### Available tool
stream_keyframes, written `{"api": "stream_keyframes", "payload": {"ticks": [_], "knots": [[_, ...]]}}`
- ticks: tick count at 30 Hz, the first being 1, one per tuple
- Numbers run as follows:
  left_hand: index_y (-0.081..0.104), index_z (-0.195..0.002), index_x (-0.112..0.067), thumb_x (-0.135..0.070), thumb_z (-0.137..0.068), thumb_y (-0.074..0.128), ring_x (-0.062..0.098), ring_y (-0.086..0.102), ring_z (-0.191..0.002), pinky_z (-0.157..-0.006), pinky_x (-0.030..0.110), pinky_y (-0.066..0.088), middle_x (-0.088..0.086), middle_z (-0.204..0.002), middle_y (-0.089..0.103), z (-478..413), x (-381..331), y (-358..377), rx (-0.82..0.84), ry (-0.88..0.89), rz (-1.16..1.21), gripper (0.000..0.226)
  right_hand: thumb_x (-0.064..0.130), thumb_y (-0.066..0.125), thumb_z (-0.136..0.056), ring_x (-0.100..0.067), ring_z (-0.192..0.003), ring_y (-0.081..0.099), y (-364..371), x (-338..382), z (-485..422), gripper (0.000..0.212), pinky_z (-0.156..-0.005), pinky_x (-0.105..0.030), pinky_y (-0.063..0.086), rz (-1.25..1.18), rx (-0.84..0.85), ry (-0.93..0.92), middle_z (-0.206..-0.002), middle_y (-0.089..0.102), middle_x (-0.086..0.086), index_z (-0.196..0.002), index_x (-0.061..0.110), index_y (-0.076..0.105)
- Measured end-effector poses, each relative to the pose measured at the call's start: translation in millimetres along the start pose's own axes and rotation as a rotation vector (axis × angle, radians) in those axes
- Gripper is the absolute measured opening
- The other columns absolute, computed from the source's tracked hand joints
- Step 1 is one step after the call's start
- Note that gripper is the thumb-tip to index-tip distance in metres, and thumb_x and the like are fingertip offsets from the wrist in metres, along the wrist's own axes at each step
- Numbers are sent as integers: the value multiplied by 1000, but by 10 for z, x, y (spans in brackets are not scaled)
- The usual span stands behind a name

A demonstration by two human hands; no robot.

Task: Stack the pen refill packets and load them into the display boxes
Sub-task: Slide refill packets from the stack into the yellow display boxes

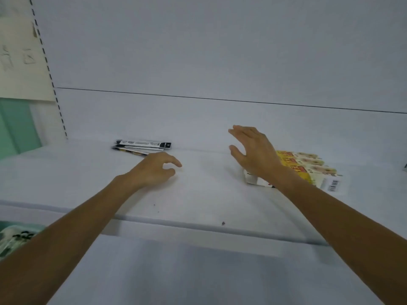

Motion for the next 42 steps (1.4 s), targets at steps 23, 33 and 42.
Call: {"api": "stream_keyframes", "payload": {"ticks": [23, 33, 42], "knots": [[50, -128, -18, -16, -89, 51, 20, 45, -119, -98, 28, 35, 4, -131, 49, -328, 2176, -978, 89, -71, -153, 40, 33, 46, -91, -22, -115, 48, 1956, 1338, -1383, 34, -96, -38, 36, -123, 525, 234, -122, 54, 2, -122, 20, 51], [50, -121, -20, -18, -88, 45, 20, 56, -85, -78, 36, 46, 4, -108, 59, -604, 2086, -838, 175, 25, -128, 34, 38, 67, -79, -16, -92, 52, 1902, 1302, -1353, 21, -80, -29, 42, -214, 407, 250, -95, 60, 2, -78, 17, 62], [58, -95, -11, -8, -86, 40, 28, 49, -85, -65, 30, 37, -2, -79, 45, -629, 2154, -902, 136, 37, -220, 20, 27, 70, -80, -13, -81, 50, 1788, 1307, -1352, 43, -65, -19, 39, -407, 572, 307, -95, 54, 0, -120, 30, 53]]}}
Point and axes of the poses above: each hand's wrist, its own z-axis away from the middle knuckle, its own y-axis out of the palm, x = y × z, the point moved 4 cm from there along -z, towards the middle knuckle
